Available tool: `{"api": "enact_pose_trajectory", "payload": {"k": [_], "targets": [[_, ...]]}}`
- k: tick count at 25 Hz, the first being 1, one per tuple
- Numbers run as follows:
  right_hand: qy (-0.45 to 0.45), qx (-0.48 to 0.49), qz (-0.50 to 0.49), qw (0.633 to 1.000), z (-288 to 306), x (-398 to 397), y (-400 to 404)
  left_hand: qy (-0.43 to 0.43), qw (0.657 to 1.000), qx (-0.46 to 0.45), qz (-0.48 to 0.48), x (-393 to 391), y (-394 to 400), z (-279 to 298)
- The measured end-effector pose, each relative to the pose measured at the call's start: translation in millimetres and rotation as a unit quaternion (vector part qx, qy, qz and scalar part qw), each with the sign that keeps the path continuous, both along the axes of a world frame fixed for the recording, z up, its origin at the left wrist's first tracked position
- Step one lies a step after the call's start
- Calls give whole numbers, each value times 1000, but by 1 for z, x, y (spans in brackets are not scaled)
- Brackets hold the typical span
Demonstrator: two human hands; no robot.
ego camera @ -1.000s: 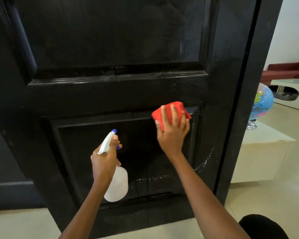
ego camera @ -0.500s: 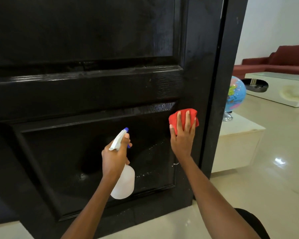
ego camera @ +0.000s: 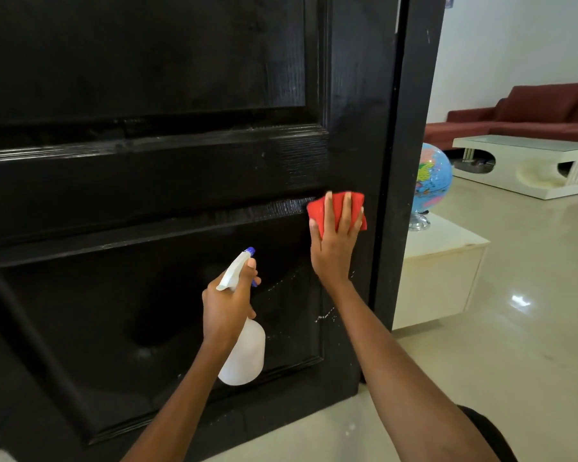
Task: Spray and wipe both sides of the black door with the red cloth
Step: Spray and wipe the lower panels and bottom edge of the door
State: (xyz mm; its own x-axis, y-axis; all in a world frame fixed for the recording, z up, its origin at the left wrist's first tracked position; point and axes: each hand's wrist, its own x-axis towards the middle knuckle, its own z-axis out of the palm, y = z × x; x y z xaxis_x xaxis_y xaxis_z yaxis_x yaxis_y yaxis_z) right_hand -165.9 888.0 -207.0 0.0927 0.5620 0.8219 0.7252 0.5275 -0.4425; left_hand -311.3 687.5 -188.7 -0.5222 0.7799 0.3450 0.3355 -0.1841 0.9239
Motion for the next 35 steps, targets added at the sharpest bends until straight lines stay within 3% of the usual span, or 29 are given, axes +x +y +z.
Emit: {"api": "enact_pose_trajectory", "payload": {"k": [4,8,11,14,17,21,24,27,32,35], "targets": [[77,52,-9,996,50,8,12,-10,1000,4,-25,25,28,15],[155,-27,18,987,-20,9,2,-23,999,-19,-36,42,50,30],[293,-118,51,947,-71,14,-14,-28,999,-21,-35,46,55,30],[375,-163,46,911,-59,9,-20,-23,999,-17,-36,51,52,34],[364,-123,70,921,19,2,-15,-22,999,1,-41,53,50,48],[262,-12,45,964,130,12,11,-16,998,33,-47,56,54,76],[188,60,41,979,141,29,24,-11,997,42,-60,62,61,89],[251,11,38,967,79,35,23,1,997,34,-67,67,63,88],[314,-119,56,940,-90,14,-6,17,999,4,-48,60,58,45],[404,-224,71,884,-170,14,-22,13,999,-12,-34,50,49,3]]}}
